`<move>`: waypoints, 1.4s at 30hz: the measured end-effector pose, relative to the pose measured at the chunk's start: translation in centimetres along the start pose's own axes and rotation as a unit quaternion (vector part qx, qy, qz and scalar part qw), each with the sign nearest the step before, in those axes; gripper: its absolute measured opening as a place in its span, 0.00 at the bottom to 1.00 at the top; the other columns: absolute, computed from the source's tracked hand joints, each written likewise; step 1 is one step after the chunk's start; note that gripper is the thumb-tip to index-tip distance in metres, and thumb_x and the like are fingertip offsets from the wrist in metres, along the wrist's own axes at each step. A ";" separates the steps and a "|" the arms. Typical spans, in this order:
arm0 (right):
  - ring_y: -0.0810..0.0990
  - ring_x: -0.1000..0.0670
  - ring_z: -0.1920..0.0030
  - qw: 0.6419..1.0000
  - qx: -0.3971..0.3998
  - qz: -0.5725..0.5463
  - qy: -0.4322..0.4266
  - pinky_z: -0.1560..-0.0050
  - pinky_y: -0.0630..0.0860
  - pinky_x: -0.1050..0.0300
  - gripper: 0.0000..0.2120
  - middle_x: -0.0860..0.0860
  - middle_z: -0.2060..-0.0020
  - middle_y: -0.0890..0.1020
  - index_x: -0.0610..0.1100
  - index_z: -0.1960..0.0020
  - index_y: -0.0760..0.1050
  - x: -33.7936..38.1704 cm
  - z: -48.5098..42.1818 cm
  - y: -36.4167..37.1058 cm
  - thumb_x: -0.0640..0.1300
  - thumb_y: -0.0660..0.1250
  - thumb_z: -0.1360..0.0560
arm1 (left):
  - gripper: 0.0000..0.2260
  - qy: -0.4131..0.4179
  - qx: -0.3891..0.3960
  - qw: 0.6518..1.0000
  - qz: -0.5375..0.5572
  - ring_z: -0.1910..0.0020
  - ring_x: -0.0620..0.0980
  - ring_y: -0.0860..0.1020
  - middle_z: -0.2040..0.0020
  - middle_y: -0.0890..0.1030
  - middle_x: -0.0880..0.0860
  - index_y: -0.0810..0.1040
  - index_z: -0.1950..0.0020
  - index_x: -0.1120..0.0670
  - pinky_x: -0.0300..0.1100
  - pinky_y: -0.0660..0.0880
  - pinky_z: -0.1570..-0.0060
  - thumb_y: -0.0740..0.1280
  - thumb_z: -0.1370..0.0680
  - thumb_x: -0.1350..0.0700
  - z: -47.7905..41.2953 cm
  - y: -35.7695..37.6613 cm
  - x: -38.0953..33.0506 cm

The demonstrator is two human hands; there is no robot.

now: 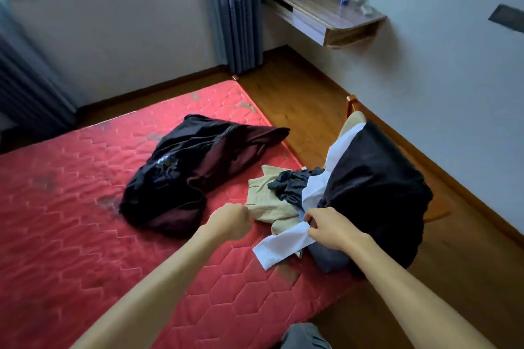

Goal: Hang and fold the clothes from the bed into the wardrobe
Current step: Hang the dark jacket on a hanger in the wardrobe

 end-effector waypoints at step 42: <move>0.78 0.56 0.71 0.869 -0.205 -0.324 0.312 0.69 0.67 0.55 0.21 0.46 0.70 0.82 0.43 0.66 0.63 -29.3 -1.2 -6.9 0.50 0.60 0.18 | 0.15 0.172 0.135 0.973 0.075 0.54 0.58 0.77 0.59 0.78 0.55 0.74 0.57 0.57 0.46 0.71 0.56 0.61 0.18 0.48 -22.8 6.3 -30.5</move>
Point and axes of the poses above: each hand's wrist, its own z-axis away from the middle knuckle, its own y-axis out of the palm, x = y × z, the point moved 5 cm from there along -z, towards the middle knuckle
